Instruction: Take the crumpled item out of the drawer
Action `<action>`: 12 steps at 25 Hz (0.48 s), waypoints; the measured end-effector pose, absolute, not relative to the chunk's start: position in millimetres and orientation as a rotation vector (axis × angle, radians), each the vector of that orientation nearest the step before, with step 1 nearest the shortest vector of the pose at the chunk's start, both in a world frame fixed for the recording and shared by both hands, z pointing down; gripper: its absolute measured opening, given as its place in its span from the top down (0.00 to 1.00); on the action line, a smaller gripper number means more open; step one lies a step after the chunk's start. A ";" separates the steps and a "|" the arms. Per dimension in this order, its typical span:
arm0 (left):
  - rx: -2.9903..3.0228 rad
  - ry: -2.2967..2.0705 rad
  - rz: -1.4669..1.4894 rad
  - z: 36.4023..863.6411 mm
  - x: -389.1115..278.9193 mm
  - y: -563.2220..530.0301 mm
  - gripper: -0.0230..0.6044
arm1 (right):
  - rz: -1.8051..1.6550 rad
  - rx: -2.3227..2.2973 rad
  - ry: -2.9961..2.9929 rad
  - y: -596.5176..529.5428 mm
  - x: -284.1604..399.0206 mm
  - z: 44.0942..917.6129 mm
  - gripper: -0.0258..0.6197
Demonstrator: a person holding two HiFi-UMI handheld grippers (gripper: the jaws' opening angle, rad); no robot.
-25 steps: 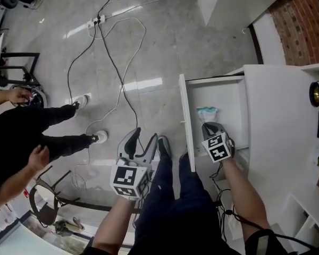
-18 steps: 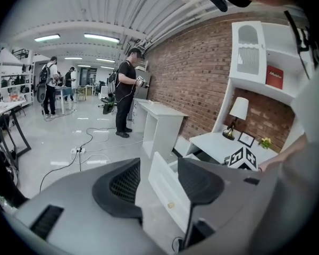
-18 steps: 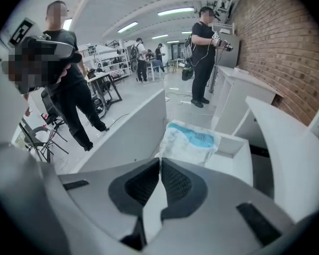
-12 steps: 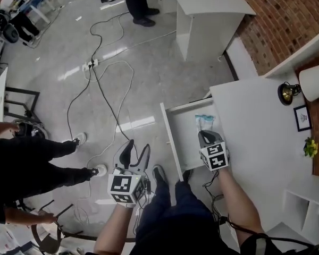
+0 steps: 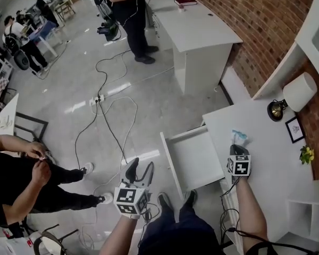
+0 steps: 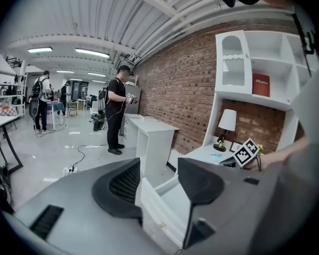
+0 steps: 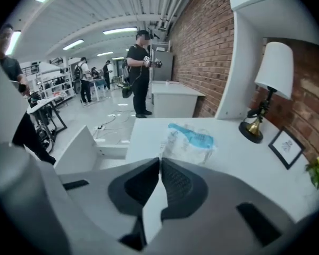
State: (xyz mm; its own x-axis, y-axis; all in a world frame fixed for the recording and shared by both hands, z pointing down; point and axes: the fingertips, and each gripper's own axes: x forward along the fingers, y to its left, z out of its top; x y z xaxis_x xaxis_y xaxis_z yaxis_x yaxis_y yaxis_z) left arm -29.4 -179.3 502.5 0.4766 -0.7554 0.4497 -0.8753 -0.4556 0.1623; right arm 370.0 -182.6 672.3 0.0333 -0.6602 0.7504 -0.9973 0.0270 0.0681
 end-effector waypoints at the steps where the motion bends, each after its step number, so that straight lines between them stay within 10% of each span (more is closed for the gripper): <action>1: 2.364 -1.370 0.445 500.5 -29.5 -181.3 0.62 | 0.706 1.721 -1.650 -179.2 382.6 675.7 0.94; 6: 2.384 -1.386 0.441 490.5 -30.7 -184.5 0.62 | 0.789 1.873 -1.565 -160.6 412.6 670.7 0.72; 12: 2.415 -1.423 0.397 467.5 -34.4 -192.0 0.62 | 0.665 2.008 -1.782 -185.5 369.6 587.5 0.74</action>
